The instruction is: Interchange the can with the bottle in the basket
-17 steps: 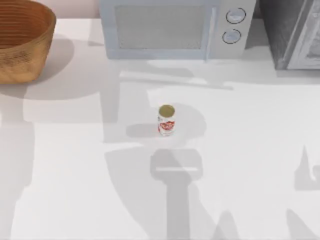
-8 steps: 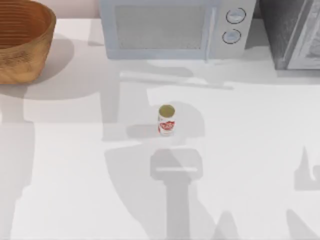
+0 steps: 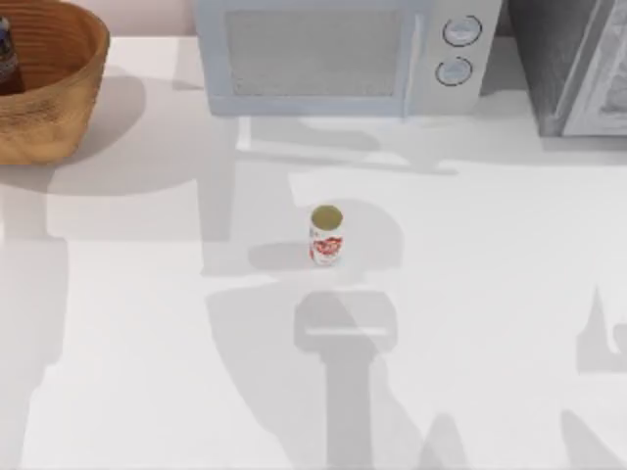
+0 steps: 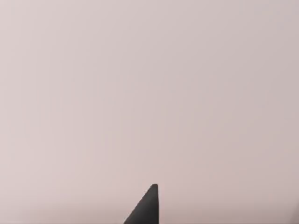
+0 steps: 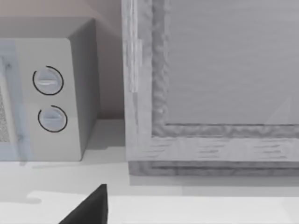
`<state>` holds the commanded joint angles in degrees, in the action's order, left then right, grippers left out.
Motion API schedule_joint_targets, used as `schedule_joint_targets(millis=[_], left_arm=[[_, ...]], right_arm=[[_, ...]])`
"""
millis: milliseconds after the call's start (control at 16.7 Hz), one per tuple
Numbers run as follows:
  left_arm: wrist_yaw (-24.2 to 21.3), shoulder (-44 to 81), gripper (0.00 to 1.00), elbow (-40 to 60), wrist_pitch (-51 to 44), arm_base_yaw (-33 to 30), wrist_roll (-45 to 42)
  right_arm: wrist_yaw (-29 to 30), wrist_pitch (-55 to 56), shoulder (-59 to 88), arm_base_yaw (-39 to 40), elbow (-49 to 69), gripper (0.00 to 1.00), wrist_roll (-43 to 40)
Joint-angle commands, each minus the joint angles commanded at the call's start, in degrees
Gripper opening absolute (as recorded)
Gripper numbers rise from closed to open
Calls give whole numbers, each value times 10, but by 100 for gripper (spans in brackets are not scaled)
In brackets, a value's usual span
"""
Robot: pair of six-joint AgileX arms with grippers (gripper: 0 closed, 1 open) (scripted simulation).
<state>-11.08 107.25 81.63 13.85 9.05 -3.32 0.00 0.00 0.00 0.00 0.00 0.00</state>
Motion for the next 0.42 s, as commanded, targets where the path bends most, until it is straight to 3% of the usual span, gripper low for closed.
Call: schedule_joint_targets(millis=[120,420], left_arm=[[0,0,100,0,0,0,0],[0,0,100,0,0,0,0]], right_arm=[[0,0,0,0,0,100,0],[0,0,0,0,0,100,0]])
